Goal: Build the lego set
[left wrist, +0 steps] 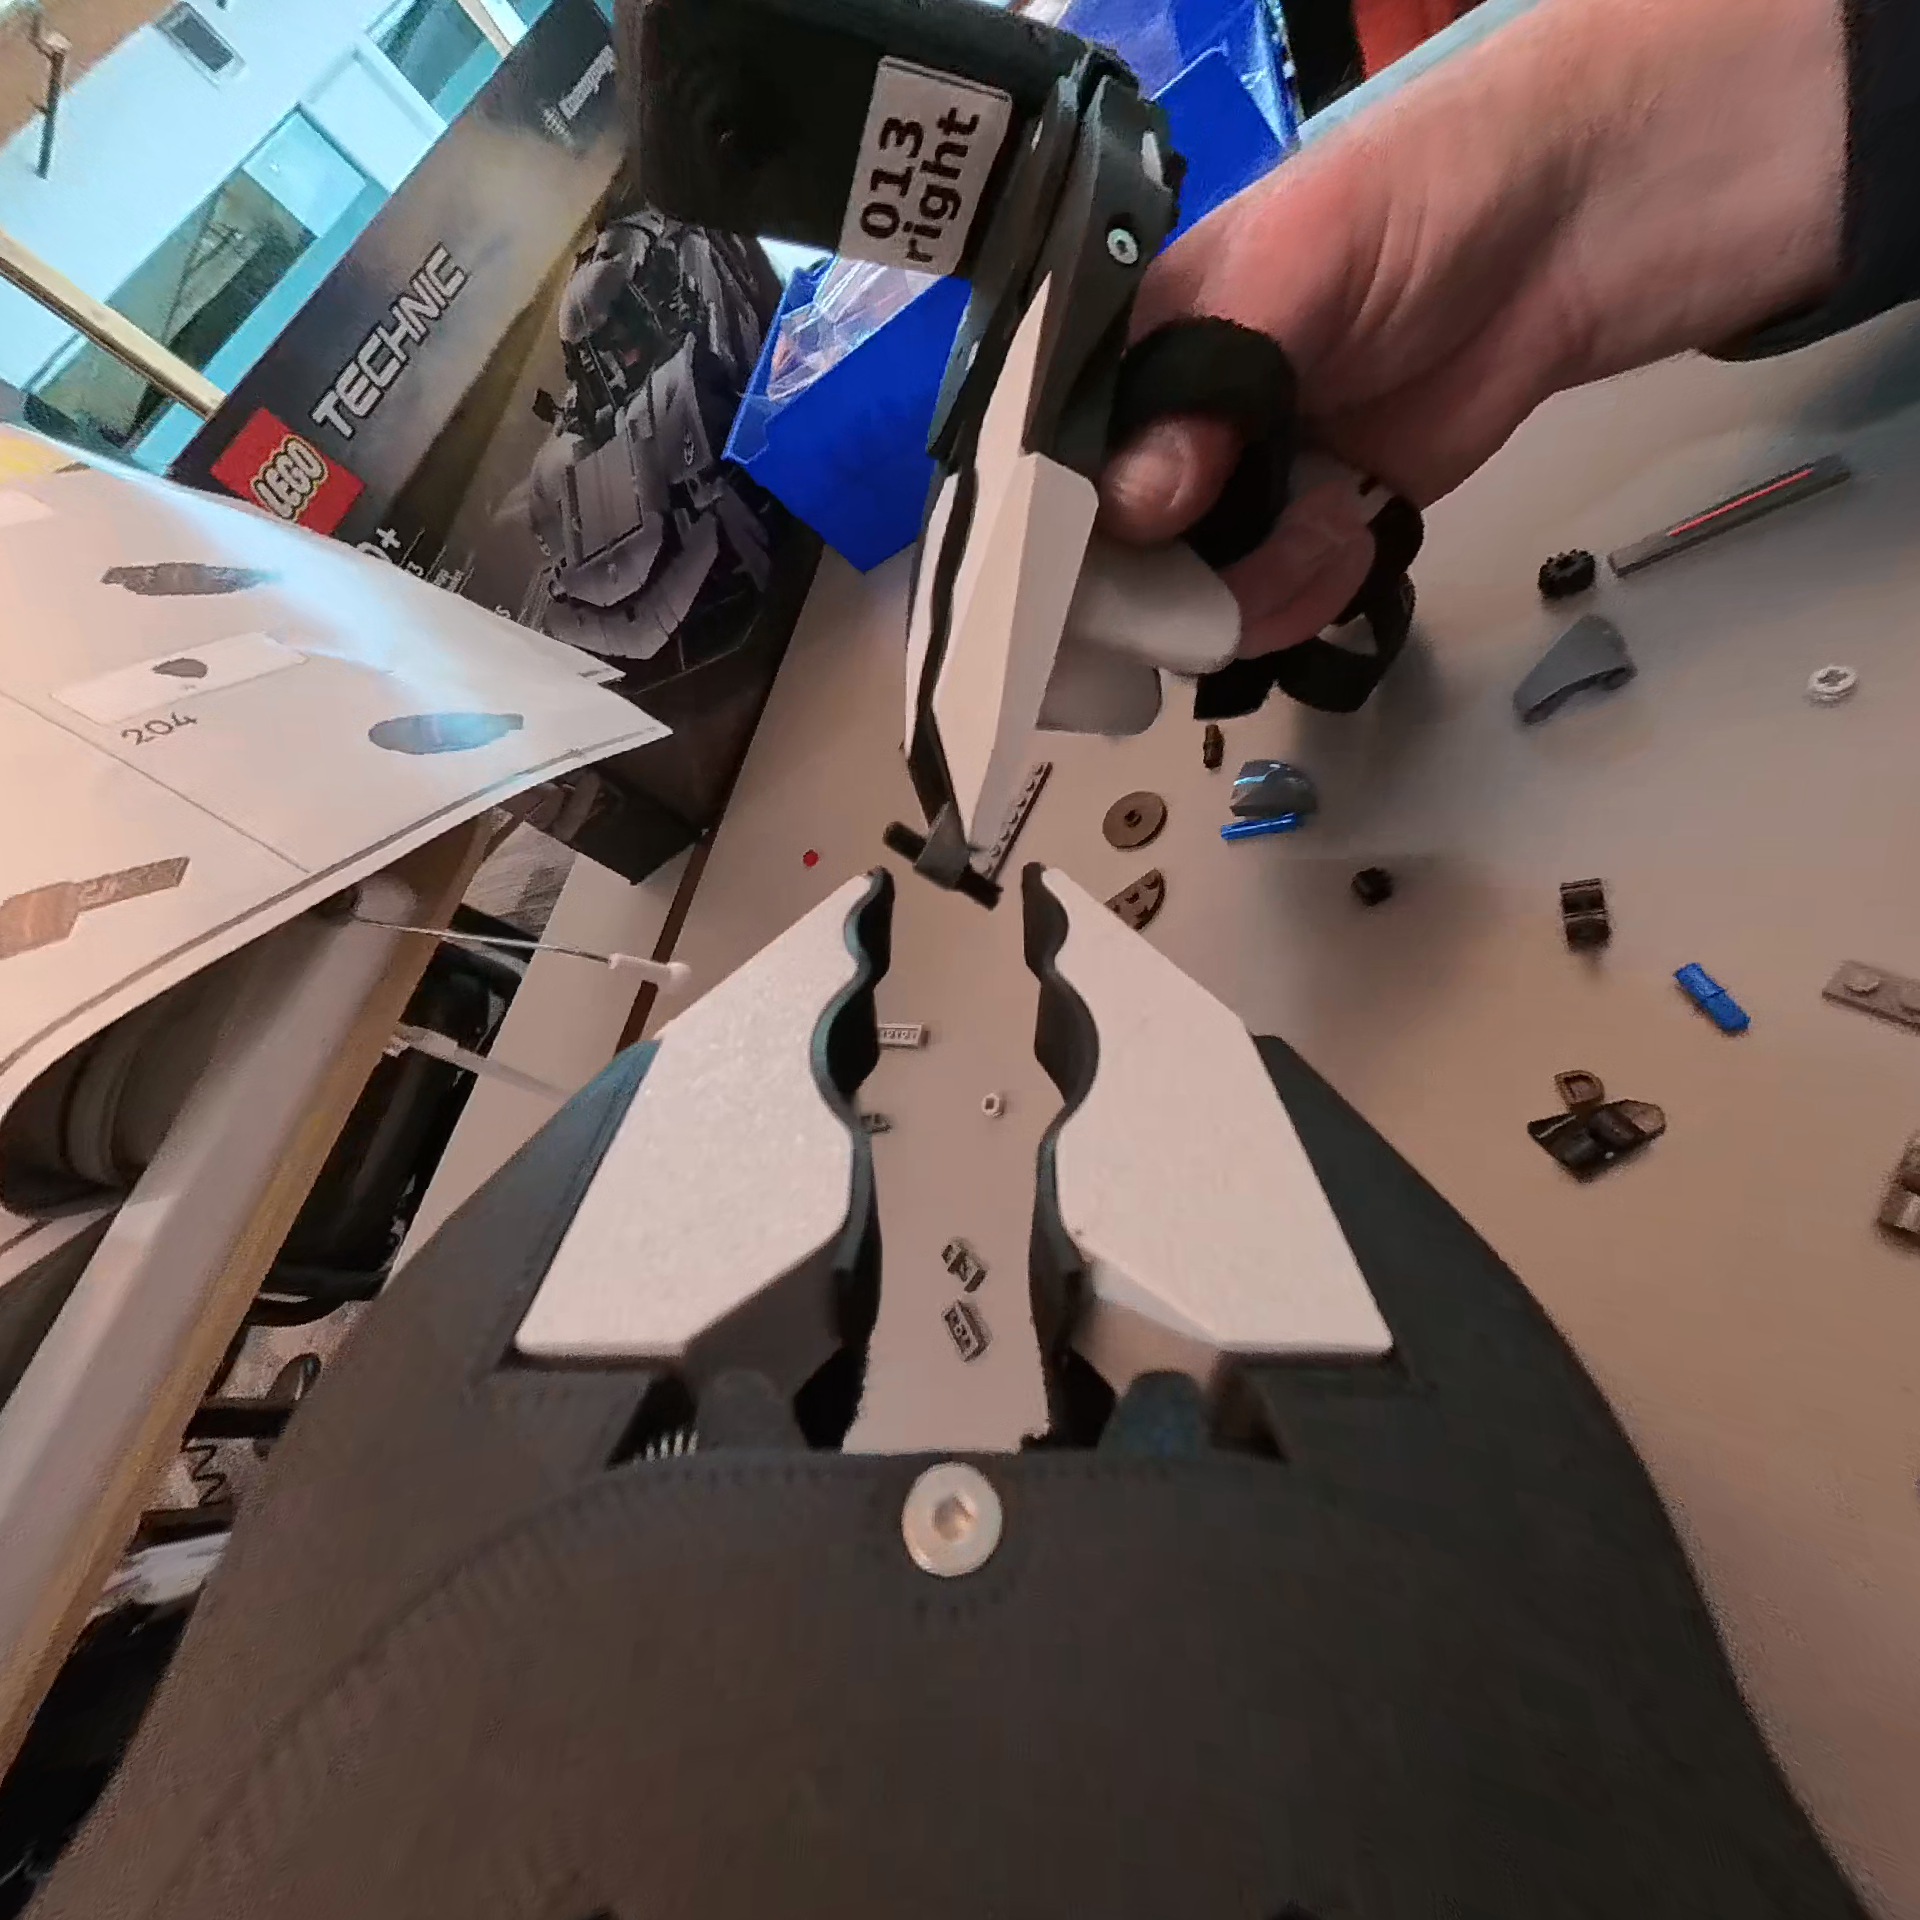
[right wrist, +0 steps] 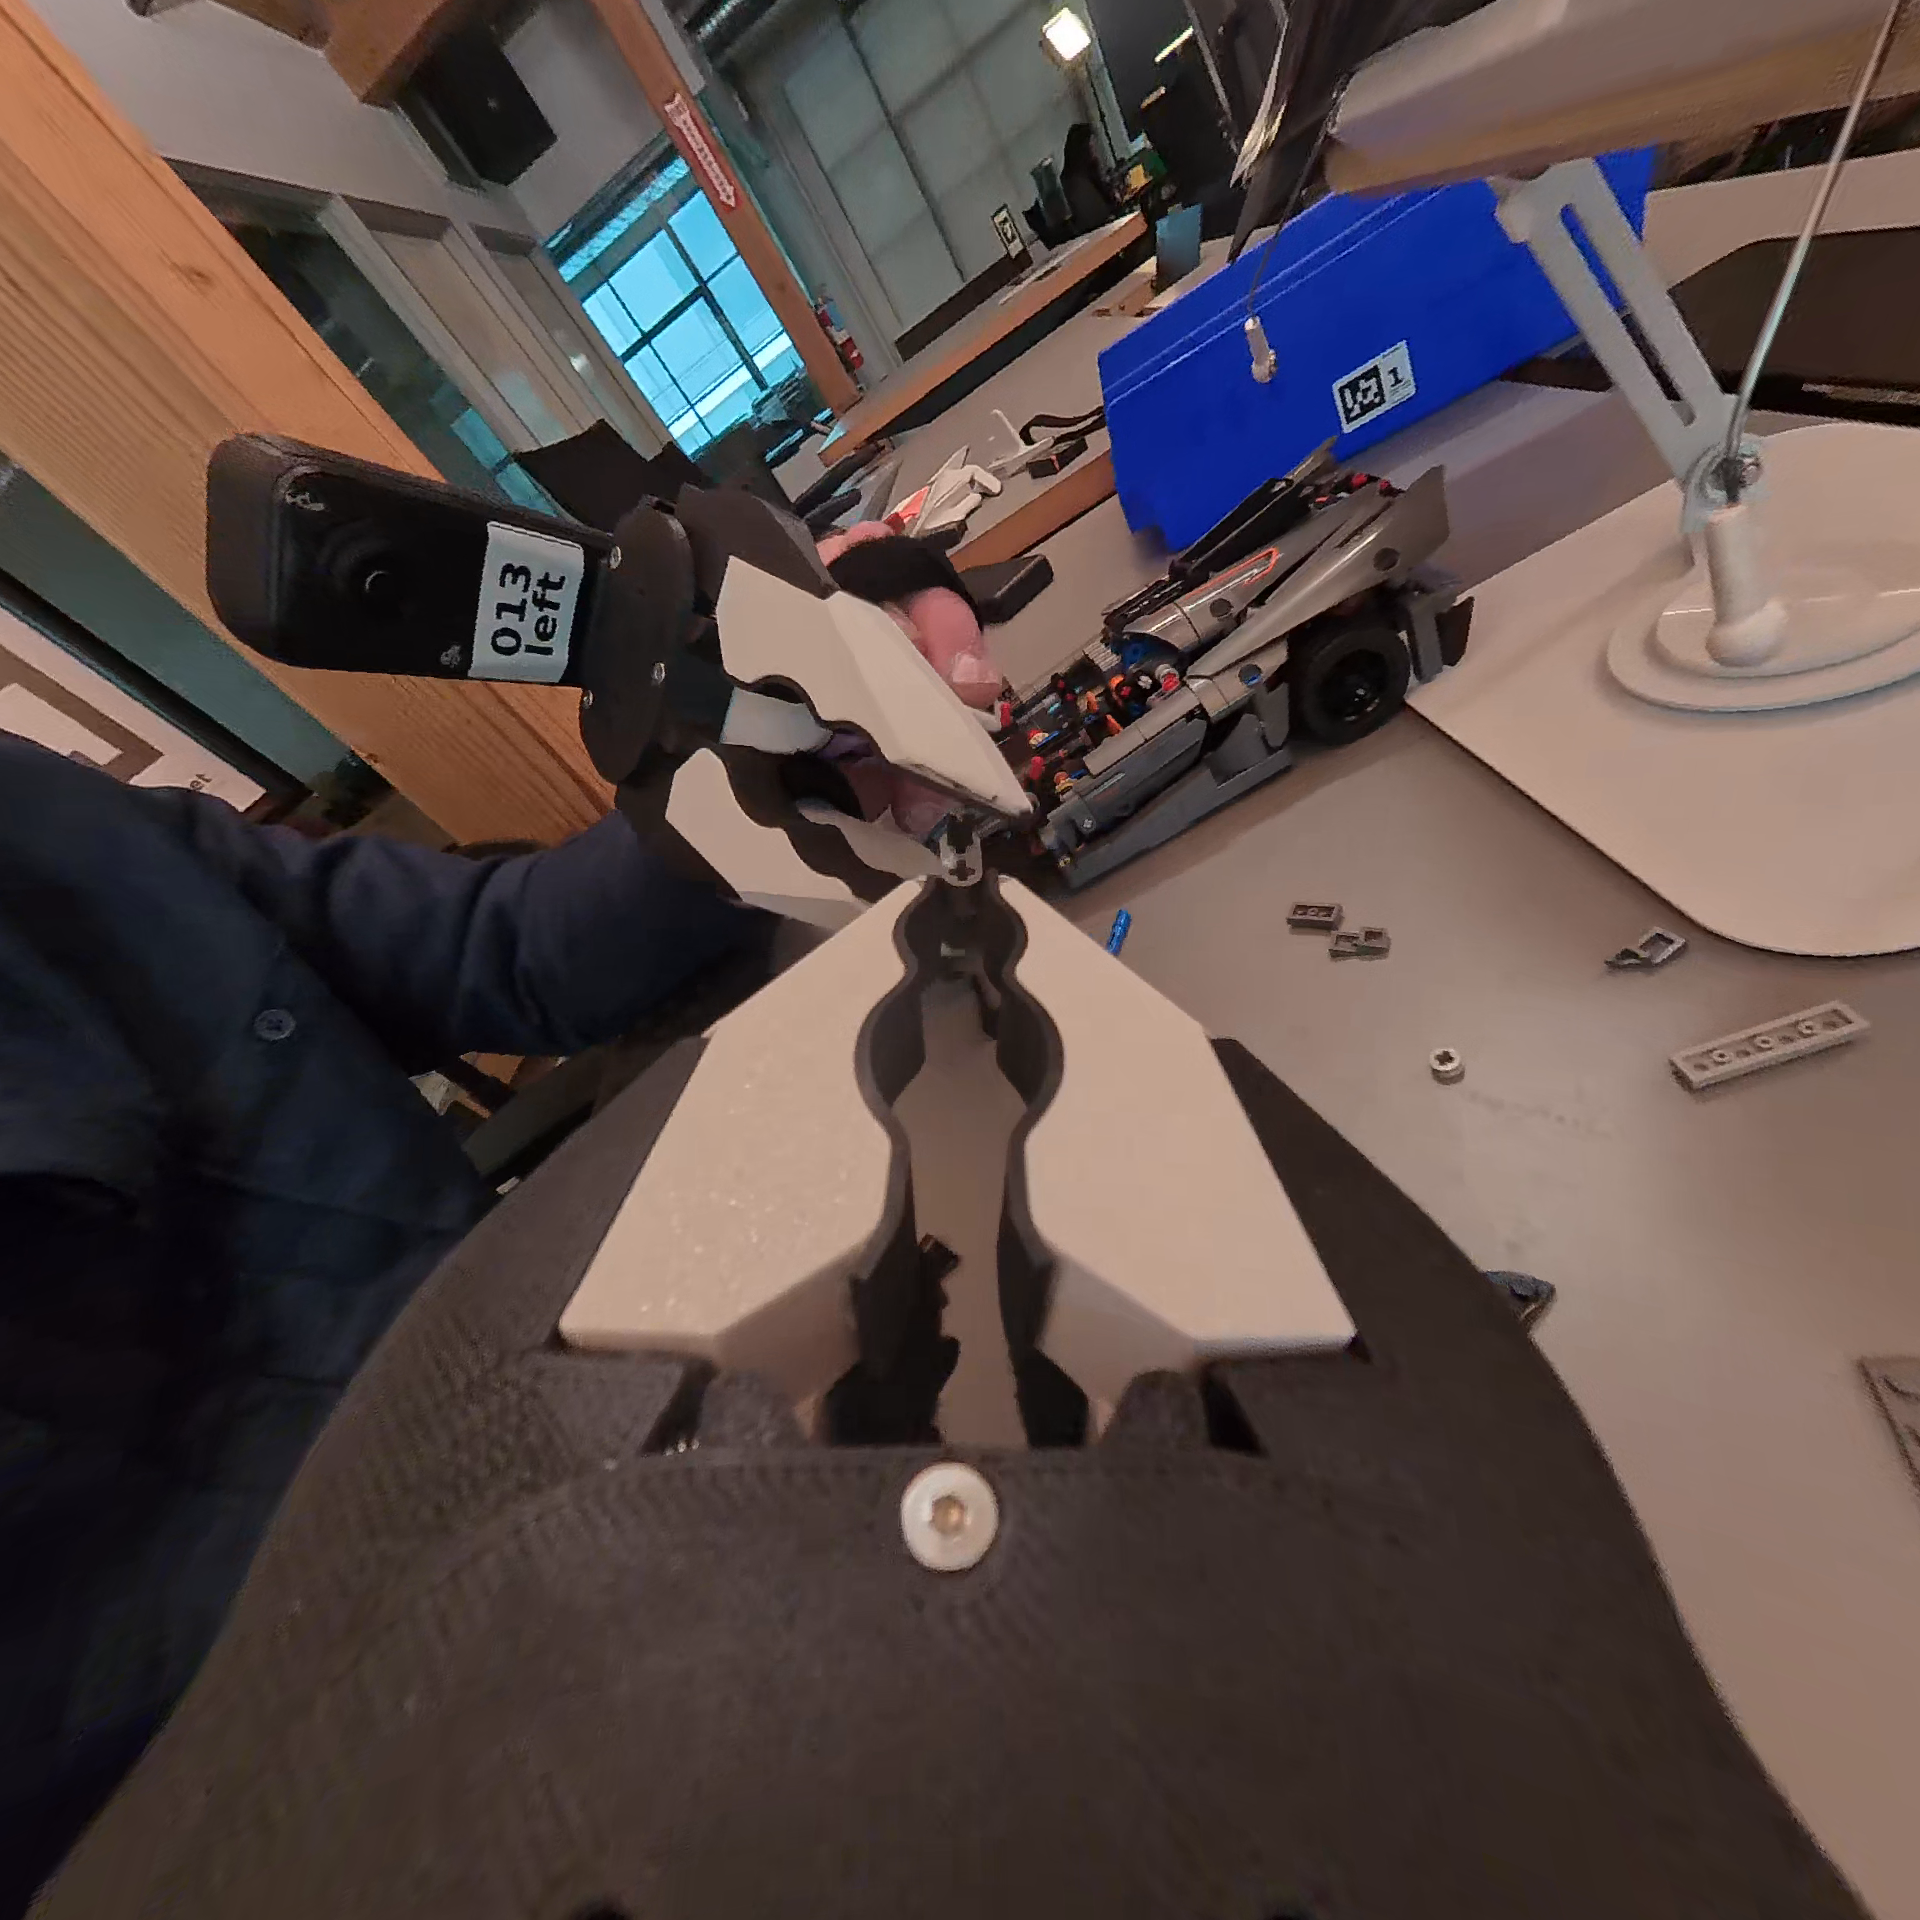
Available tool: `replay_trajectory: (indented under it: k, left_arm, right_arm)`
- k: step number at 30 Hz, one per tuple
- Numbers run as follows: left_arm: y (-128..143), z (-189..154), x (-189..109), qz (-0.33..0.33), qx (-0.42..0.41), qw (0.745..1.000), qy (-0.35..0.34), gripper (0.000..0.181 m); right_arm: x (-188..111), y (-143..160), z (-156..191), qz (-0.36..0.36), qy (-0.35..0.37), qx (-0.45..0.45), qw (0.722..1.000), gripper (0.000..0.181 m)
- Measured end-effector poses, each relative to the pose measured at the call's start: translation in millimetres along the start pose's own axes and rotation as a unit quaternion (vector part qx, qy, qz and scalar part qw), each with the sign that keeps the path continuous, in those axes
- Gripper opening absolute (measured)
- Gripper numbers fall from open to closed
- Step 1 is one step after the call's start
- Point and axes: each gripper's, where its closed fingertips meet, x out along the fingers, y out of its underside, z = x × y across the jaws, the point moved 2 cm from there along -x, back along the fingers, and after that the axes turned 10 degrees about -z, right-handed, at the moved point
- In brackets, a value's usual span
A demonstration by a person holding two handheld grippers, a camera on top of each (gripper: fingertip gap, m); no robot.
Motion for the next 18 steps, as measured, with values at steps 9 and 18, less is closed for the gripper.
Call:
replay_trajectory:
  k: [9,18]
  left_arm:
    - [5.5,-0.3,1.9,0.020,0.022,1.000,-0.011,0.009]
    - [0.7,0.1,-2.4,-0.014,-0.068,0.997,0.024,0.009]
  right_arm:
    - [2.3,0.7,0.9,0.013,0.019,-0.039,0.999,0.005]
    - [3.1,-0.6,2.5,0.018,0.032,-0.075,0.997,0.004]
